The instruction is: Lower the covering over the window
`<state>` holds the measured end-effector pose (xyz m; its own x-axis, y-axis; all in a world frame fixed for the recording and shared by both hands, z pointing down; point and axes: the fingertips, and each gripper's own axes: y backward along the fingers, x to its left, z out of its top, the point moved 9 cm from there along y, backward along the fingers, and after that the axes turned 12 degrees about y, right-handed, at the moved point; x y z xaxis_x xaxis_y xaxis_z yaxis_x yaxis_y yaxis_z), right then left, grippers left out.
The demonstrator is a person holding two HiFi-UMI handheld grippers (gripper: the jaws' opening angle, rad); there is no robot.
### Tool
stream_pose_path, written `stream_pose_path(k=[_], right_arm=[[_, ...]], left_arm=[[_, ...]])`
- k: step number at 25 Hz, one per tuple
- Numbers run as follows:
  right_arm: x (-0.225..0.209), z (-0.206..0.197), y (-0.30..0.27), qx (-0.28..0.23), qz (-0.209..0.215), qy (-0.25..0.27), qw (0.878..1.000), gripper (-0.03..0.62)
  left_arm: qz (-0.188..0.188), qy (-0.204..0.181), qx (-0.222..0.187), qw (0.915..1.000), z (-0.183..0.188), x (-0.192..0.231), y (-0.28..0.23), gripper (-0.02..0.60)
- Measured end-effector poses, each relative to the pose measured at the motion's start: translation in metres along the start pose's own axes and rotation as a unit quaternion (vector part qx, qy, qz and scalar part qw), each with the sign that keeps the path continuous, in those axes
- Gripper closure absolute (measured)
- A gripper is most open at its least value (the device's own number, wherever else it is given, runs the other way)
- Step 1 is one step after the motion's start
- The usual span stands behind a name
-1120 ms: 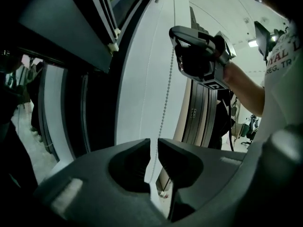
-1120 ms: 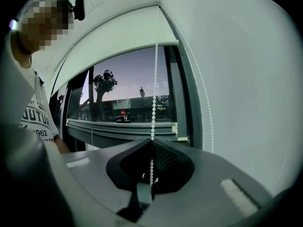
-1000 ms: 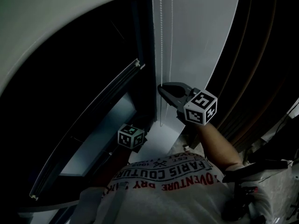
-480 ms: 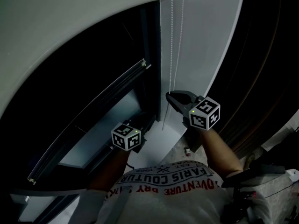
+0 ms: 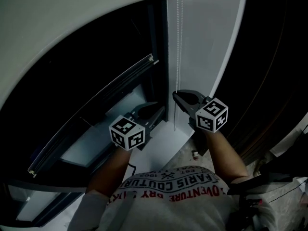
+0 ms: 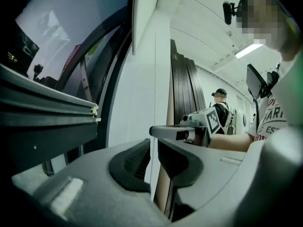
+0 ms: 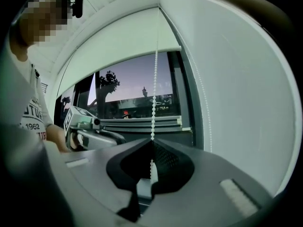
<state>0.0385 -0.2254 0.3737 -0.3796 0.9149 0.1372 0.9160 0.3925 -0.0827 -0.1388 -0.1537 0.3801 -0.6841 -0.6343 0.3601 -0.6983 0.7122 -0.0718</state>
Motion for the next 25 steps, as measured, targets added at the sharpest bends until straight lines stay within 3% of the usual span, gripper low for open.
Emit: stream_pose_path(k=[8,18,25], right_arm=[[-0.004,-0.005,-0.001,0.004,0.000,0.001,1.000,0.588],[-0.002,-0.001,-0.009,0.002,0.008,0.000,1.000,0.588],[0.000,0.000,-0.012,0.010,0.016,0.005,1.000,0.588]], left_arm=[[-0.022,-0.012,-0.025,0.9994,0.036,0.000,-0.005,0.526],[-0.073,-0.077,-0.069,0.9919,0.148,-0.018,-0.037,0.468],[-0.078,-0.076,-0.064,0.9920,0.171,-0.025,-0.053,0.457]])
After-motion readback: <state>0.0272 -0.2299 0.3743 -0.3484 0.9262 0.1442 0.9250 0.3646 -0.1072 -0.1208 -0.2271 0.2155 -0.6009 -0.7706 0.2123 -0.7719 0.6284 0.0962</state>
